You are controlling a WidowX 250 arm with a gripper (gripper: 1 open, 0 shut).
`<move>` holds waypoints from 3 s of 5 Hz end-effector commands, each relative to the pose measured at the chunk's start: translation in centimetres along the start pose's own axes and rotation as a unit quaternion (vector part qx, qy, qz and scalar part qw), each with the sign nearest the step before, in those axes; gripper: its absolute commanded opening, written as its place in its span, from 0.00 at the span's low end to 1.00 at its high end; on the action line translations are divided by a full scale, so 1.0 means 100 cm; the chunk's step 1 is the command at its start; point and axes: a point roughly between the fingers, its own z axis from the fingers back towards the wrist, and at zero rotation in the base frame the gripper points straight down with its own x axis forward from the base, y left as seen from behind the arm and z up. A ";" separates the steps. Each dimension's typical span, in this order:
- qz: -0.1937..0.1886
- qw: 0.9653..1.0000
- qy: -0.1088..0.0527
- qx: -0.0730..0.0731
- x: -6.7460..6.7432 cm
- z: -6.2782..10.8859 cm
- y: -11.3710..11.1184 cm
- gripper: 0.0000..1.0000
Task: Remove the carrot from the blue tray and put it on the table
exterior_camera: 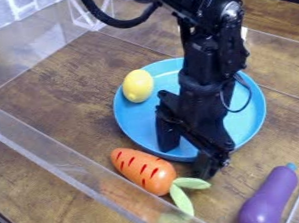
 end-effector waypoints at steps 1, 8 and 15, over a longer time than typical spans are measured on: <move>-0.011 1.000 -0.010 -0.004 -0.003 0.005 0.006 1.00; -0.045 0.999 -0.023 -0.012 -0.017 0.008 0.036 0.00; -0.039 0.998 -0.055 -0.015 -0.006 0.040 0.036 0.00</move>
